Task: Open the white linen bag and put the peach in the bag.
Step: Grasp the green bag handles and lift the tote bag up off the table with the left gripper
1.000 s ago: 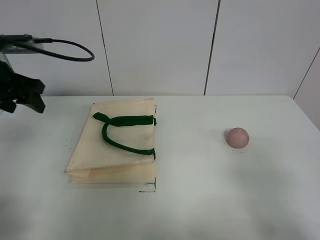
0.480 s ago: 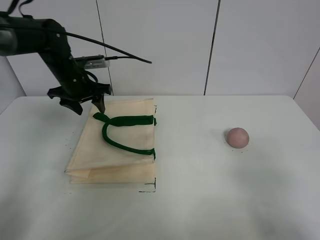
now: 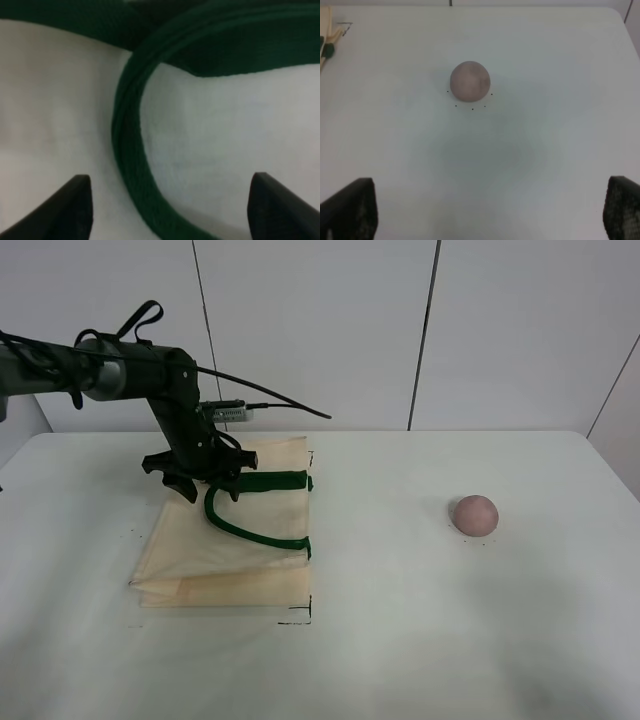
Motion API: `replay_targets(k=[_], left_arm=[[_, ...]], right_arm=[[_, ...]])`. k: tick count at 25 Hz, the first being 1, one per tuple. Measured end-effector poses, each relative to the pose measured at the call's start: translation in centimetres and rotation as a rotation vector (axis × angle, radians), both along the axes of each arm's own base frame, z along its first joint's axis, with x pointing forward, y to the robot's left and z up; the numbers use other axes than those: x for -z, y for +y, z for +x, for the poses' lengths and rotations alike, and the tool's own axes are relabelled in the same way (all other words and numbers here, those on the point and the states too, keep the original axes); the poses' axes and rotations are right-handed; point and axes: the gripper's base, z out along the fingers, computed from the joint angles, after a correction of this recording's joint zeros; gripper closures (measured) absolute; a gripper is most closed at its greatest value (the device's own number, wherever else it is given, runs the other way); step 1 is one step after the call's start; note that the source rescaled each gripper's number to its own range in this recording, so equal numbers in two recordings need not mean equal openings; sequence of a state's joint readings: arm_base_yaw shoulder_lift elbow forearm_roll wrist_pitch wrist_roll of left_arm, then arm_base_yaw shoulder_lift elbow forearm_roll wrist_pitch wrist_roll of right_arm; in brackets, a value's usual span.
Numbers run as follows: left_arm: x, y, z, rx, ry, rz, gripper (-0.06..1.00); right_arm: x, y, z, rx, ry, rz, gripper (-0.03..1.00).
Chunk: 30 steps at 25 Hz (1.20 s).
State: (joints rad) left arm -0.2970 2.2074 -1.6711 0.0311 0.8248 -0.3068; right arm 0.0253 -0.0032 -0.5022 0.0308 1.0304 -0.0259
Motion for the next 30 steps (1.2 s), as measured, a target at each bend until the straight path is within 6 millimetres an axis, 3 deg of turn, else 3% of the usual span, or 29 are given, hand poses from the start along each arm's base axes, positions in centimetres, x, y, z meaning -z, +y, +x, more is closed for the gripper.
replay_targets(k=[6, 11, 13, 16, 18, 19, 25, 30], left_arm=[[3.3, -0.1, 0.3, -0.001, 0.043, 0.016, -0.02], [3.9, -0.1, 0.4, -0.001, 0.046, 0.017, 0.02], [3.9, -0.1, 0.4, -0.001, 0.045, 0.017, 0.15], [3.8, -0.1, 0.4, -0.002, 0.045, 0.017, 0.52], [3.8, -0.1, 0.5, 0.002, 0.044, 0.024, 0.86], [3.7, 0.0, 0.5, 0.003, 0.047, 0.027, 0.94], [1.3, -0.2, 1.2, 0.008, 0.106, 0.057, 0.94], [-5.1, -0.7, 3.0, 0.040, 0.037, 0.036, 0.94]], right_arm=[[0.0, 0.0, 0.0, 0.000, 0.000, 0.000, -0.03], [0.0, 0.0, 0.0, 0.000, 0.000, 0.000, -0.03], [0.0, 0.0, 0.0, 0.000, 0.000, 0.000, -0.03], [0.0, 0.0, 0.0, 0.000, 0.000, 0.000, -0.03], [0.0, 0.0, 0.0, 0.000, 0.000, 0.000, -0.03], [0.0, 0.0, 0.0, 0.000, 0.000, 0.000, -0.03], [0.0, 0.0, 0.0, 0.000, 0.000, 0.000, -0.03], [0.0, 0.0, 0.0, 0.000, 0.000, 0.000, -0.03]])
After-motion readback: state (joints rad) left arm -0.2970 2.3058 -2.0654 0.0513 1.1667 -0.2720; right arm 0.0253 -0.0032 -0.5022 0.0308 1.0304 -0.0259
